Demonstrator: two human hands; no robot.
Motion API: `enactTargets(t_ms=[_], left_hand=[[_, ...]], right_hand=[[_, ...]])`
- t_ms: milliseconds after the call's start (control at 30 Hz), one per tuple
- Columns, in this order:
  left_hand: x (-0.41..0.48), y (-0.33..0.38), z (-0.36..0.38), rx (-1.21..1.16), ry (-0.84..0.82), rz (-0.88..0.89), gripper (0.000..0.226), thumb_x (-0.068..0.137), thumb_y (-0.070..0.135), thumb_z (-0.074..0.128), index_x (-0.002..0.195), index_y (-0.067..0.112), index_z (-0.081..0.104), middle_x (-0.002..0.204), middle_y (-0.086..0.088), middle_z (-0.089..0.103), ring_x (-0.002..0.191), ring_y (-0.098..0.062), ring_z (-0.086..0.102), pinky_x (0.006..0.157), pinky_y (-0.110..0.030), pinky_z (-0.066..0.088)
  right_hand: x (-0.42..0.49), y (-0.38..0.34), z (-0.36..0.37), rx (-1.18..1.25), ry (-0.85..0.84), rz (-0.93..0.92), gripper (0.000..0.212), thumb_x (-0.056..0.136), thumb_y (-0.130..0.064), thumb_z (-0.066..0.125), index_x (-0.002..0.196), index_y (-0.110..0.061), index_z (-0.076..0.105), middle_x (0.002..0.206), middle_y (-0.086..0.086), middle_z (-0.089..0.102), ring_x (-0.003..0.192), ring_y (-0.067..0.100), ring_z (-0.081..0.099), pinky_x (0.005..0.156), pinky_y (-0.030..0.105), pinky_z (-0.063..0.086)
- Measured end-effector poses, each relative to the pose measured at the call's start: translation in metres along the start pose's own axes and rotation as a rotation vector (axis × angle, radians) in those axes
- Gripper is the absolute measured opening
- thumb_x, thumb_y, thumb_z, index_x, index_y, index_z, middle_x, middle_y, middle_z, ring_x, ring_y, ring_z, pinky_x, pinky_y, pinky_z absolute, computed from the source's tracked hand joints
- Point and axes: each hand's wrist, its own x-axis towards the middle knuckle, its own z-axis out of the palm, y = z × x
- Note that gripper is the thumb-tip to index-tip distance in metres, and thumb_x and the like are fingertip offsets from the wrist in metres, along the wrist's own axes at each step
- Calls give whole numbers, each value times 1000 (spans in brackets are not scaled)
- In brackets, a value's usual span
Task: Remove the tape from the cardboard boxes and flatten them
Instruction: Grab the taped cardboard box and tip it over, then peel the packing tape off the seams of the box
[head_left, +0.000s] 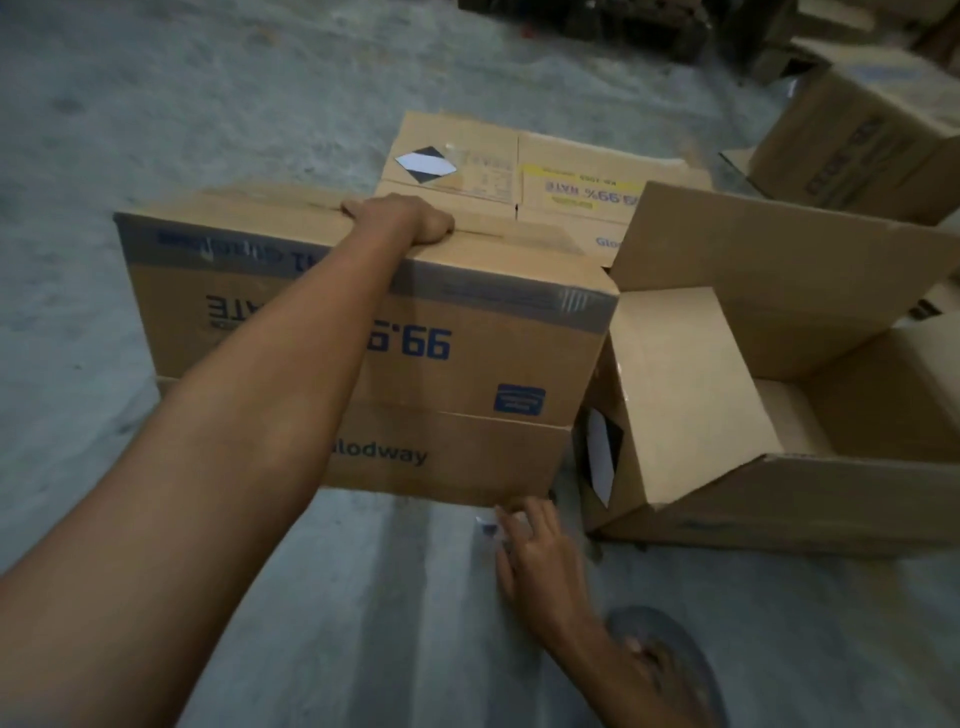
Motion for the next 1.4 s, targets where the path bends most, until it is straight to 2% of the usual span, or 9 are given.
enactTargets(t_ms=[100,267,400,600,767,933,1133,1267,1400], left_hand=[[-2,1,0,0,11,0,73,93,64,32,152,21,35,161,-11,27,146,-36,26,117,-63,7],[-12,4,-3,32,11,12,70,95,60,32,151,19,35,160,-12,29,145,-37,27,117,-64,9],[-16,1,-4,9,8,31,69,95,59,34,150,18,38,159,-12,31,144,-37,30,116,-66,9],[-20,-3,-6,-22,1,58,69,95,58,34,150,17,37,158,-13,31,144,-38,30,115,-67,10],[-29,-7,-8,-50,44,95,64,94,54,34,143,15,47,153,-16,40,139,-38,36,113,-69,8],[-52,-27,4,-83,110,111,61,91,53,35,139,20,52,148,-12,48,133,-34,44,110,-58,22],[-82,-56,18,-63,121,34,57,95,51,34,141,21,51,147,-14,47,132,-34,43,106,-47,33],[-101,-80,18,-11,152,-228,59,95,50,31,143,20,48,156,-24,29,145,-45,18,113,-67,5],[-126,-91,24,-96,172,-465,71,94,56,23,152,17,31,161,-28,3,146,-53,-8,98,-80,-19]], right_hand=[[-11,13,15,-38,-59,112,32,85,-28,71,113,-13,65,113,8,59,93,24,61,67,31,53],[10,18,9,-315,-128,-53,30,56,-12,90,76,-9,67,79,10,61,69,28,62,37,31,39],[16,12,-12,-200,-159,-52,8,89,-12,48,83,-14,54,82,9,55,65,29,62,42,33,31],[29,-29,-105,369,228,-16,20,105,-26,27,88,-25,38,67,-9,46,54,18,46,45,14,29],[130,-57,-218,263,491,-113,24,106,-31,33,91,-17,45,71,1,55,57,18,51,48,37,41],[253,-97,-272,-236,308,-166,30,104,-38,37,108,-14,53,98,14,68,88,36,61,63,39,40],[339,-144,-248,-393,-23,-188,27,101,-28,43,120,-12,54,119,17,62,102,36,58,70,36,39],[361,-166,-212,-360,-136,-247,27,101,-31,42,111,-12,57,119,18,63,109,38,59,79,36,42],[370,-168,-177,-304,-219,-303,22,100,-29,43,94,-10,52,108,22,64,106,39,60,85,40,50]])
